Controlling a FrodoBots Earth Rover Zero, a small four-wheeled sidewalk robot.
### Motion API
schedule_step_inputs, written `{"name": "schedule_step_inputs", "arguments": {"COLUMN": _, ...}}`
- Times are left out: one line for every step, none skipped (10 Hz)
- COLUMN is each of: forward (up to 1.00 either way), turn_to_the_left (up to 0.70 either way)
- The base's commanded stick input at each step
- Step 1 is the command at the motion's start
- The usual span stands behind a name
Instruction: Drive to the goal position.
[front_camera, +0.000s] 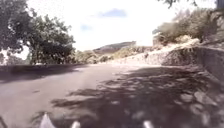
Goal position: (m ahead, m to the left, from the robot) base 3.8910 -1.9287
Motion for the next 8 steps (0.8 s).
{"name": "schedule_step_inputs", "arguments": {"forward": 0.5, "turn_to_the_left": -0.25}}
{"name": "schedule_step_inputs", "arguments": {"forward": 0.5, "turn_to_the_left": -0.25}}
{"name": "schedule_step_inputs", "arguments": {"forward": 0.5, "turn_to_the_left": -0.25}}
{"name": "schedule_step_inputs", "arguments": {"forward": 0.5, "turn_to_the_left": -0.25}}
{"name": "schedule_step_inputs", "arguments": {"forward": 0.5, "turn_to_the_left": -0.23}}
{"name": "schedule_step_inputs", "arguments": {"forward": 0.5, "turn_to_the_left": -0.14}}
{"name": "schedule_step_inputs", "arguments": {"forward": 0.5, "turn_to_the_left": -0.05}}
{"name": "schedule_step_inputs", "arguments": {"forward": 0.5, "turn_to_the_left": 0.0}}
